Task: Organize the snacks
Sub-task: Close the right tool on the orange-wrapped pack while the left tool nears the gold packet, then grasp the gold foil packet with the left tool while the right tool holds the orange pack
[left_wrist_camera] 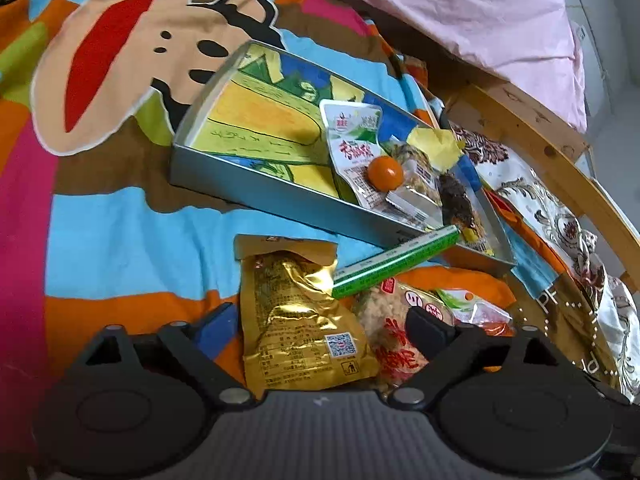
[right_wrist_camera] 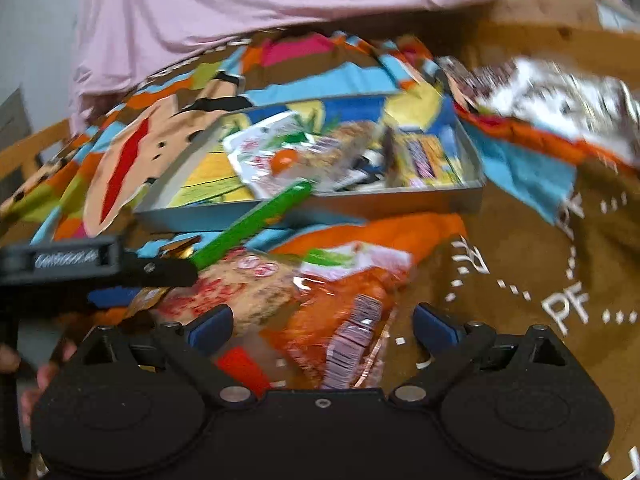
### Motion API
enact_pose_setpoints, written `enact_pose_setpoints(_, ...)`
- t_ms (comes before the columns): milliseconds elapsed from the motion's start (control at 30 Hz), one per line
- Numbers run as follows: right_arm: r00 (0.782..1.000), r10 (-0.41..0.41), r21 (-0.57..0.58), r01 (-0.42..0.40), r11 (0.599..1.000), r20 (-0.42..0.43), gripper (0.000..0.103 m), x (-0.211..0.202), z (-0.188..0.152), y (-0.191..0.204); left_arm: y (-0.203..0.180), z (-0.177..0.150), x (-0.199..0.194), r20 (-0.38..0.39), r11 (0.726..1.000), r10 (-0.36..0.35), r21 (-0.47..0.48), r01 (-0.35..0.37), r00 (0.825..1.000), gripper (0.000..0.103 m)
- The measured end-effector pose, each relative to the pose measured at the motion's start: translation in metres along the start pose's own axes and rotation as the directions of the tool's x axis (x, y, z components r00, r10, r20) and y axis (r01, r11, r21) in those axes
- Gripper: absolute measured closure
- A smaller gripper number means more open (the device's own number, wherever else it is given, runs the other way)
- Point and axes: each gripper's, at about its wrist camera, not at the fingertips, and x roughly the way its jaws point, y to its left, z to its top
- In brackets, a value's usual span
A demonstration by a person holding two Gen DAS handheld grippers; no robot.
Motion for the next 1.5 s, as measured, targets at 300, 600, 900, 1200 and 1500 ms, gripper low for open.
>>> enact_pose_setpoints(300, 1.0, -0.012, -0.06, 0.012, 0.998, 0.01, 0.026, -0.002, -0.003, 0.01, -0.002, -0.003, -0.005, 0.011, 0.999, 0.04, 0.017, -0.04, 0.999, 0.027)
enact_pose_setpoints(600, 1.0, -0.003, -0.047, 0.003, 0.999, -0.013, 0.04, -0.01, -0.005, 0.01, 0.0, -0.013, -0.024, 0.007, 0.999, 0.044, -0.024, -0.044, 0.999, 0.036)
enact_pose_setpoints(900, 0.999, 0.011, -0.113, -0.016, 0.993, -0.049, 0.046, -0.027, -0.013, 0.021, -0.001, -0.022, -0.051, -0.006, 0.996, 0.05, -0.074, -0.05, 0.999, 0.036)
enact_pose_setpoints(1200, 0.999, -0.01, -0.095, 0.007, 0.995, -0.037, 0.03, -0.013, -0.01, 0.019, -0.004, -0.02, -0.036, -0.001, 0.996, 0.067, -0.062, -0.067, 0.998, 0.027)
enact_pose_setpoints(1500, 0.999, -0.039, -0.144, 0.035, 0.989, -0.025, 0.035, -0.01, -0.014, 0.029, -0.004, -0.021, -0.031, 0.016, 0.995, 0.085, -0.05, -0.084, 0.996, 0.031)
